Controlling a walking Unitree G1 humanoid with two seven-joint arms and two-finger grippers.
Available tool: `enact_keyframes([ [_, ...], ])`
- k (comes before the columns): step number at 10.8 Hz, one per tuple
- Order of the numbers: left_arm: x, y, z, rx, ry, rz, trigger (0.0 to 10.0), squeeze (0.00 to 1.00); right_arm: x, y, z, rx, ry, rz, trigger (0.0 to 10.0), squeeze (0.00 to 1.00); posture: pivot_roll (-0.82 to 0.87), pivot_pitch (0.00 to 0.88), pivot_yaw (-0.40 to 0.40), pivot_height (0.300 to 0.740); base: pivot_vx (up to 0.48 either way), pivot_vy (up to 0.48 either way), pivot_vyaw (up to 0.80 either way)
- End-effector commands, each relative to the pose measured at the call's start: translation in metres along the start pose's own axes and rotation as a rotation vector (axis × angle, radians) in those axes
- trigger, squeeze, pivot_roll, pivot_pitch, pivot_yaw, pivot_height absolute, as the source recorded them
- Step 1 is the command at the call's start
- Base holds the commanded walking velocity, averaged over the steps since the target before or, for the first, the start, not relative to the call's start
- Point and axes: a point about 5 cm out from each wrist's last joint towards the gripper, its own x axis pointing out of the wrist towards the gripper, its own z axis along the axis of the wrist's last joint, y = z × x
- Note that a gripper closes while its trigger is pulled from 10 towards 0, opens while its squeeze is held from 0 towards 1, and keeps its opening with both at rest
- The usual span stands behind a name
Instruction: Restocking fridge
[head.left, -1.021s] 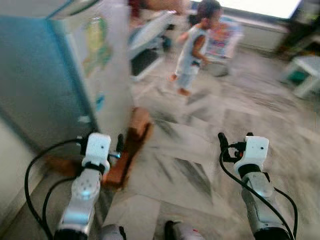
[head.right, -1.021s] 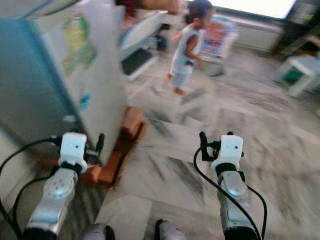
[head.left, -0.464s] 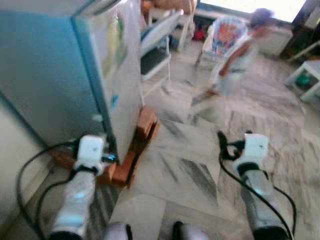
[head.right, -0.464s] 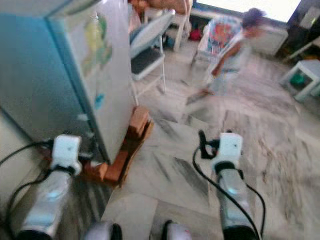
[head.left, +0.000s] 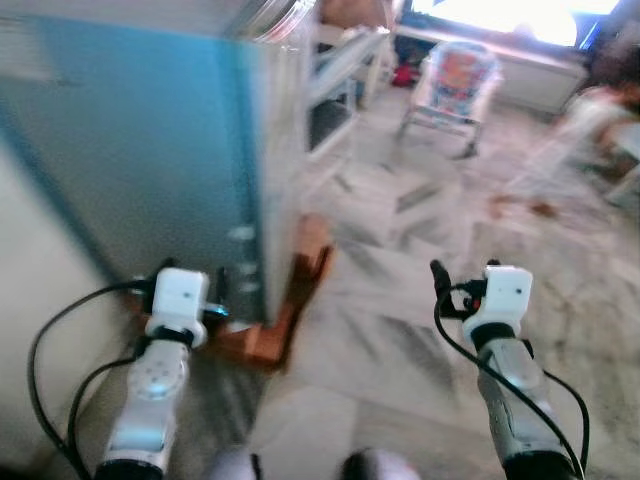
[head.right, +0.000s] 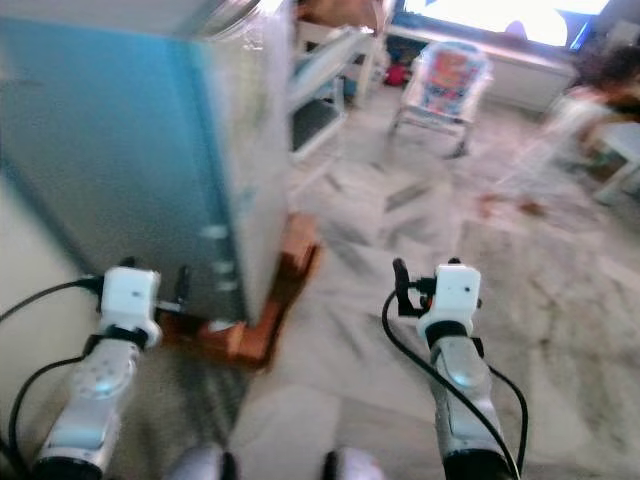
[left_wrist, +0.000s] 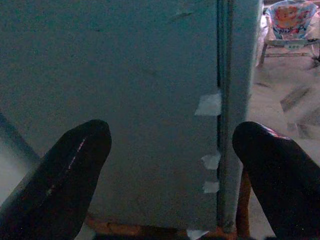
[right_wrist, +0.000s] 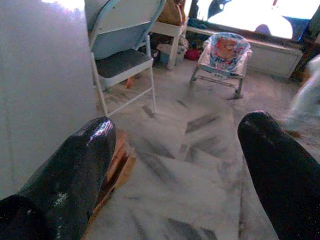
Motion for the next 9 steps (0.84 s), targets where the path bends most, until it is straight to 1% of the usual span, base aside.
enact_keyframes([
  [1, -0.001, -0.013, 0.006, -0.015, -0.030, -0.042, 10.0, 0.00, -0.003, -0.009, 0.000, -0.013, 0.004, -0.022, 10.0, 0.00, 0.08, 0.084, -0.061, 0.740, 0.000, 0.000, 0.00],
  [3, -0.004, -0.018, 0.006, -0.046, -0.032, -0.086, 10.0, 0.00, -0.004, -0.008, -0.001, -0.012, 0.006, -0.021, 10.0, 0.00, 0.08, 0.083, -0.064, 0.740, 0.000, 0.000, 0.00],
  [4, -0.005, -0.020, 0.007, -0.108, -0.026, -0.083, 10.0, 0.00, -0.004, -0.005, 0.003, -0.058, -0.017, -0.003, 10.0, 0.00, 0.08, 0.083, -0.064, 0.740, 0.000, 0.000, 0.00],
  [5, -0.007, -0.020, 0.007, -0.115, -0.023, -0.068, 10.0, 0.00, -0.005, 0.000, 0.009, -0.085, -0.045, 0.021, 10.0, 0.00, 0.10, 0.086, -0.088, 0.740, 0.000, 0.000, 0.00],
  [6, -0.008, -0.019, 0.007, -0.127, -0.022, -0.059, 10.0, 0.00, -0.004, 0.004, 0.011, -0.084, -0.049, 0.034, 10.0, 0.00, 0.11, 0.091, -0.117, 0.740, 0.000, 0.000, 0.00],
  [7, -0.010, -0.019, 0.007, -0.141, -0.029, -0.062, 10.0, 0.00, -0.003, 0.006, 0.010, -0.082, -0.040, 0.047, 10.0, 0.00, 0.12, 0.092, -0.125, 0.740, 0.000, 0.000, 0.00],
  [9, -0.009, -0.018, 0.010, -0.138, -0.040, -0.075, 10.0, 0.00, 0.000, 0.008, 0.011, -0.086, -0.041, 0.048, 10.0, 0.00, 0.12, 0.090, -0.101, 0.740, 0.315, 0.000, 0.00],
])
